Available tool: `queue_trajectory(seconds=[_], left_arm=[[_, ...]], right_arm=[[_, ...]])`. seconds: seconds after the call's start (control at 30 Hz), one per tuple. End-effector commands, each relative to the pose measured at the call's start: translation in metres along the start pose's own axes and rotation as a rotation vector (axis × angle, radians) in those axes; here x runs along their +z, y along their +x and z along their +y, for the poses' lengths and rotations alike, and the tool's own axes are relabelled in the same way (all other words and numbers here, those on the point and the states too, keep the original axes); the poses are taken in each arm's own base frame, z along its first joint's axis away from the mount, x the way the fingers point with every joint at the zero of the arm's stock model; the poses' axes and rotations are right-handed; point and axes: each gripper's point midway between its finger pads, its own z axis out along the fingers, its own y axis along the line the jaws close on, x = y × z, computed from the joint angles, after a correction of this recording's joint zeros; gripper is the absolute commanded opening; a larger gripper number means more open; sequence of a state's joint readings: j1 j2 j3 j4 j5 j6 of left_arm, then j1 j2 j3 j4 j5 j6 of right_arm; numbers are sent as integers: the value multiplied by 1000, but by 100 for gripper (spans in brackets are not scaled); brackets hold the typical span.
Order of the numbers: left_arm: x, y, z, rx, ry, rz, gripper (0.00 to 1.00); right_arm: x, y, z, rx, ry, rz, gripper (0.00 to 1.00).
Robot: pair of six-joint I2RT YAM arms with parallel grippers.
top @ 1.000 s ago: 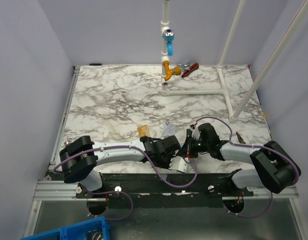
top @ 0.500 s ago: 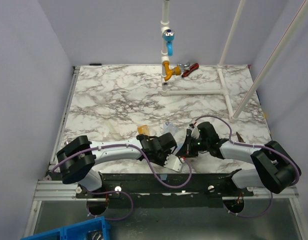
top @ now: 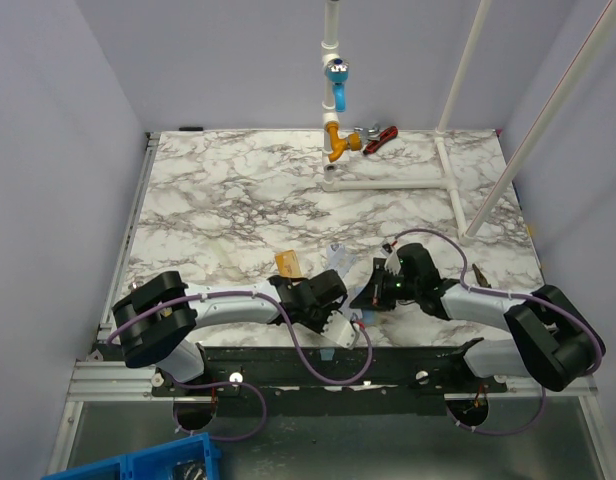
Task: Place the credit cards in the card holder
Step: Insert the credit card into the card holder.
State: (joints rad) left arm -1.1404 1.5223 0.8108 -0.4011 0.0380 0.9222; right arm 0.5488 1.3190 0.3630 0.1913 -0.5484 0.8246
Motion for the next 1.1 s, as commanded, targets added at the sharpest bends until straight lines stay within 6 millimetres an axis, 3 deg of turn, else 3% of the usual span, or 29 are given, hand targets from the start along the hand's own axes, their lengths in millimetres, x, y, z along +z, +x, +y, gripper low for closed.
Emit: queue_trajectory(seconds=[0.0,0.37,0.57,1.07], left_arm=[[0,7,-19,52,70,17,11],[3,6,-19,48,68,33,10],[5,5,-17,40,64,37,4],[8,9,-25,38,87,54,0]], right_arm=[[5,-7,-5,23,-10,-61,1],[8,-6,-12,20,-16,-89,1],[8,6,-20,35,-24,-72,1],[15,25,-32,55,-31,13,1]])
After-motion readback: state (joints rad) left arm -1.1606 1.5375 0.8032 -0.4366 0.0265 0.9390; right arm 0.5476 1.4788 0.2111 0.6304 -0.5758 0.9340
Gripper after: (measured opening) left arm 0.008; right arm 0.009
